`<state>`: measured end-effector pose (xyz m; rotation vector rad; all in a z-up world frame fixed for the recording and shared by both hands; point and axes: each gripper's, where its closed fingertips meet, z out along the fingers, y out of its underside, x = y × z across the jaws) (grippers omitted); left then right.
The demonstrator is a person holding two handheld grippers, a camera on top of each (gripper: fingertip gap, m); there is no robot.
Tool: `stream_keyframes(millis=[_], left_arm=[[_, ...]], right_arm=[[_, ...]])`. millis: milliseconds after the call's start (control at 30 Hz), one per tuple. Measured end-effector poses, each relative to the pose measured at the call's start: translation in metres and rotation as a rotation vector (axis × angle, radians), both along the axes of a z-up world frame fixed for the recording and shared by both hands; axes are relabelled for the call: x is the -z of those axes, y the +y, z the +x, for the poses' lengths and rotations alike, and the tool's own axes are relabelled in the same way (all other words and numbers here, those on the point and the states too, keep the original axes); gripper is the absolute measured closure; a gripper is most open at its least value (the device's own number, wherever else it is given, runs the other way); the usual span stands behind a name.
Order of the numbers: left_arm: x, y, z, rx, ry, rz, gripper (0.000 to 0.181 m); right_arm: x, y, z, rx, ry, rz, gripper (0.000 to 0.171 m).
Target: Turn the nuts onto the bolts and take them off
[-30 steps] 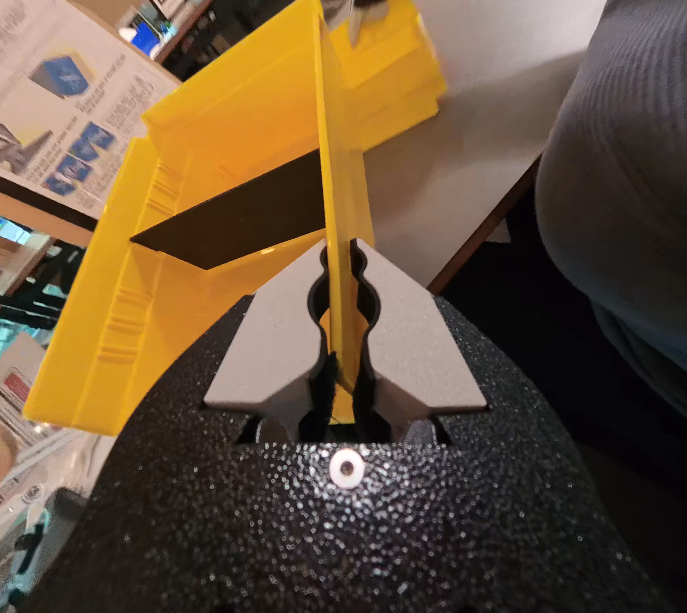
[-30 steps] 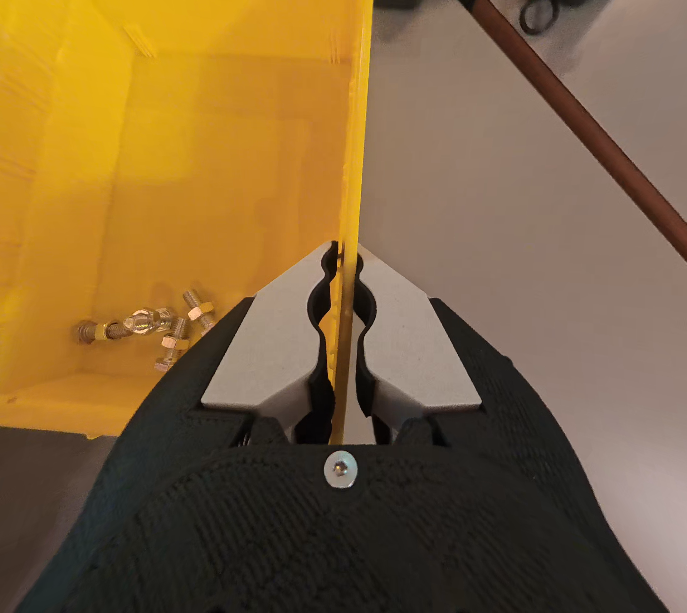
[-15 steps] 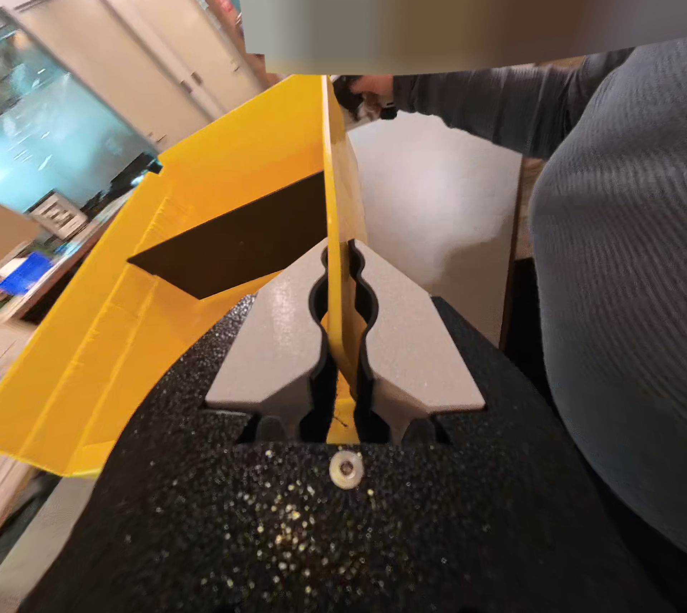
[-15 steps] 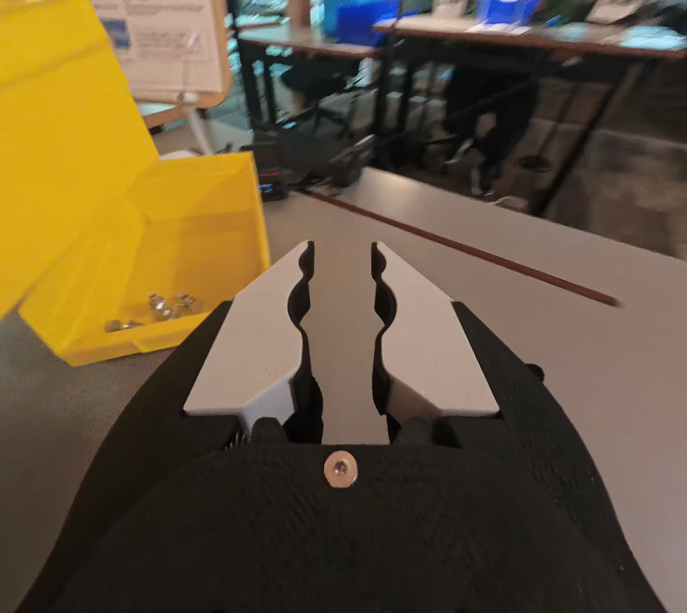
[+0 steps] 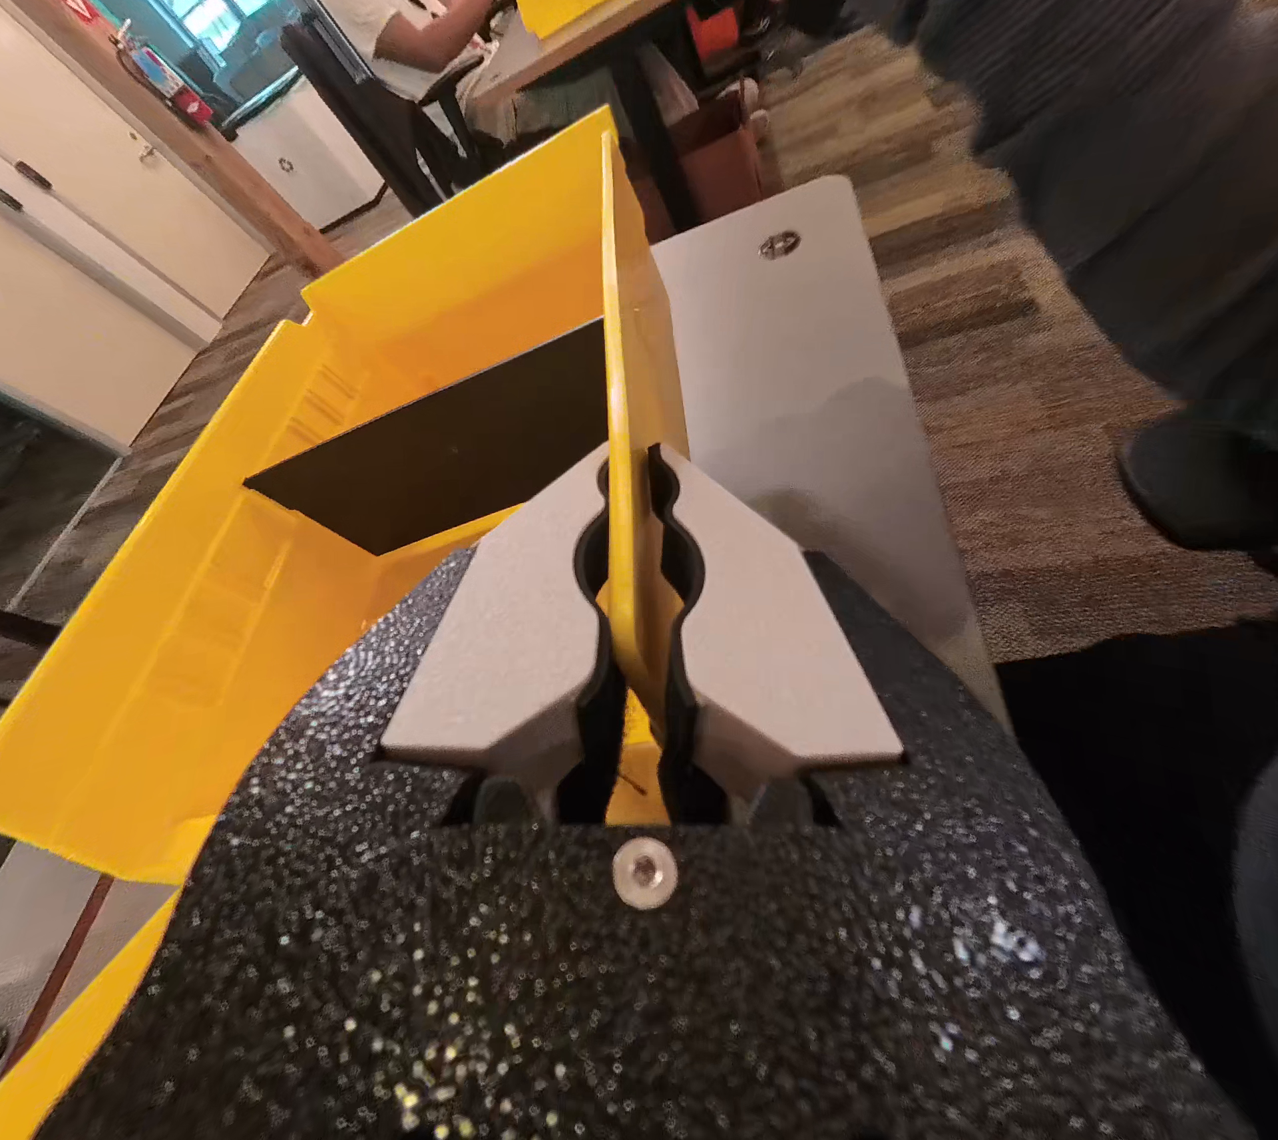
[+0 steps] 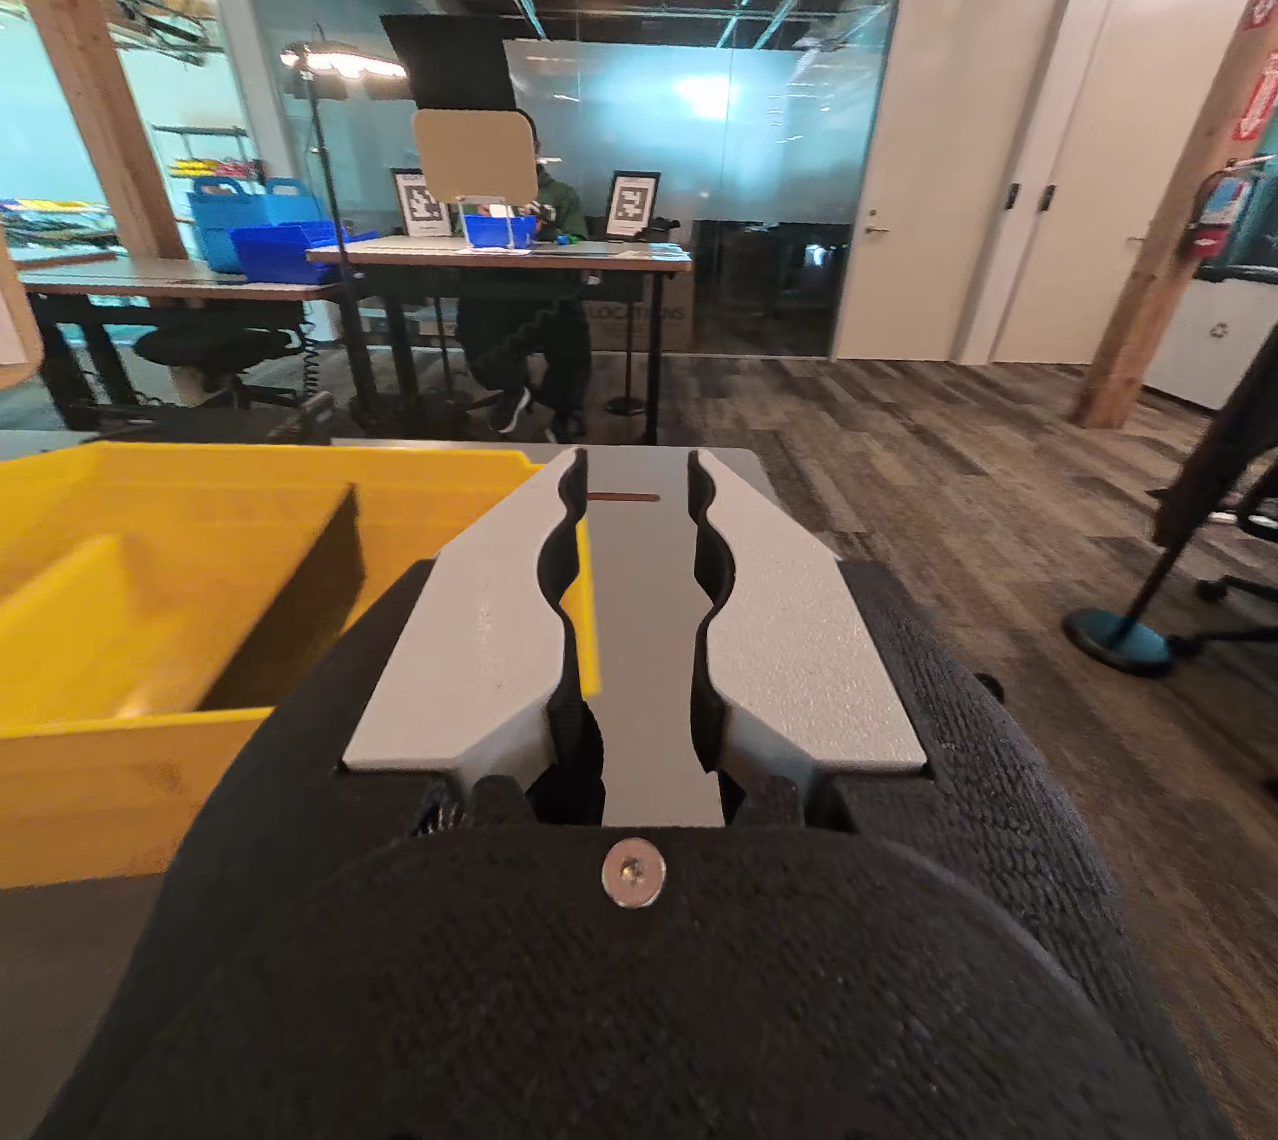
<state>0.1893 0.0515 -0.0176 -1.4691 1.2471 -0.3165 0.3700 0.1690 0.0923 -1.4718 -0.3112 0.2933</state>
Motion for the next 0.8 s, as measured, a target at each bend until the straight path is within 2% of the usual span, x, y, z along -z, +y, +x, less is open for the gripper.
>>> stream_keyframes(millis=[133,300,433,500,533,600,667,700,733,800], left_arm=[[0.03,0.035,0.024,-0.076,0.031,-0.022,0.177],[0.062,0.065,0.031,-0.14,0.042,-0.057,0.177],[0.077,0.08,0.031,-0.184,0.013,-0.043,0.177],[0.082,0.083,0.032,-0.187,-0.027,-0.061,0.177],[0.084,0.078,0.034,-0.154,-0.046,-0.076,0.172],[0.076,0.062,0.034,-0.099,-0.106,-0.133,0.148],[0.058,0.048,0.021,-0.1,-0.155,-0.126,0.129],[0.046,0.046,0.004,-0.15,-0.167,-0.069,0.119],[0.033,0.048,-0.021,-0.247,-0.173,0.012,0.109],[0.002,0.057,-0.1,-0.596,-0.115,0.236,0.097]], right_arm=[[0.017,0.011,-0.016,-0.079,0.002,-0.051,0.141],[0.038,0.021,-0.044,-0.153,-0.097,-0.09,0.139],[0.035,0.027,-0.049,-0.098,-0.15,-0.014,0.152],[0.034,0.026,-0.056,-0.112,-0.138,-0.004,0.152],[0.035,0.026,-0.061,-0.124,-0.135,-0.008,0.152],[0.04,0.027,-0.07,-0.145,-0.148,-0.027,0.15],[0.045,0.029,-0.08,-0.139,-0.173,-0.049,0.138],[0.046,0.033,-0.081,-0.099,-0.178,-0.06,0.121],[0.046,0.037,-0.08,-0.051,-0.187,-0.071,0.109],[0.049,0.04,-0.085,0.007,-0.21,-0.101,0.084]])
